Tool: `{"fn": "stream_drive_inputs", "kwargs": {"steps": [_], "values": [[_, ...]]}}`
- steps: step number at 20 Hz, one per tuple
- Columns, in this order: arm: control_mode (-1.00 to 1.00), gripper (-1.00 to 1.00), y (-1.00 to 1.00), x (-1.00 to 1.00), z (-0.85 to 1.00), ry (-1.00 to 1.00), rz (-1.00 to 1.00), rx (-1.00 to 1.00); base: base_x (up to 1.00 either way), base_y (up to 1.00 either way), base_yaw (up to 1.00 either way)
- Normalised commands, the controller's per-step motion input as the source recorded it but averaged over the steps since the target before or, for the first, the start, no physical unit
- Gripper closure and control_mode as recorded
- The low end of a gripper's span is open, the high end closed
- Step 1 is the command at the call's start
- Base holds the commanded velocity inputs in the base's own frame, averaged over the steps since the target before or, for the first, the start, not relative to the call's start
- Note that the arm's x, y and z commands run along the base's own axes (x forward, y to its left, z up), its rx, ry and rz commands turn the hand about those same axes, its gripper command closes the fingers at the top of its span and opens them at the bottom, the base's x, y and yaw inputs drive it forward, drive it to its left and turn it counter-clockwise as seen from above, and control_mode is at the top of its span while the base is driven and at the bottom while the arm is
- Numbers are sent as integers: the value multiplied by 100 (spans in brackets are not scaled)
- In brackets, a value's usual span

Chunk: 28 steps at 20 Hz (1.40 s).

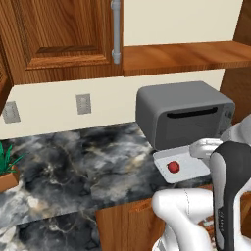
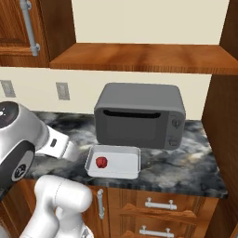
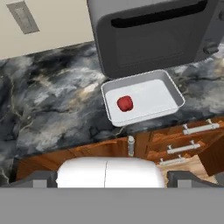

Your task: Take the carrot and bell pepper out of the freezer and place them in the tupperware container on the counter. Then put the tupperware containing the vegetables back in the freezer.

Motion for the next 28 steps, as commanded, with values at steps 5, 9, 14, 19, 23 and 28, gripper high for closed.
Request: {"fn": "stream_drive_inputs", "kwargs": {"steps": [5, 9, 14, 19, 23, 28], "values": [[100, -100, 3, -11, 0, -2, 0, 0, -76, 1, -3], [100, -100, 0, 0, 0, 0, 0, 0, -100, -34, -13], [100, -100, 0, 0, 0, 0, 0, 0, -100, -40, -17], [100, -100, 0, 0, 0, 0, 0, 0, -97, -89, -3], [100, -100, 0, 0, 0, 0, 0, 0, -55, -100, 0], [100, -100, 0, 0, 0, 0, 0, 0, -31, -100, 0]]}}
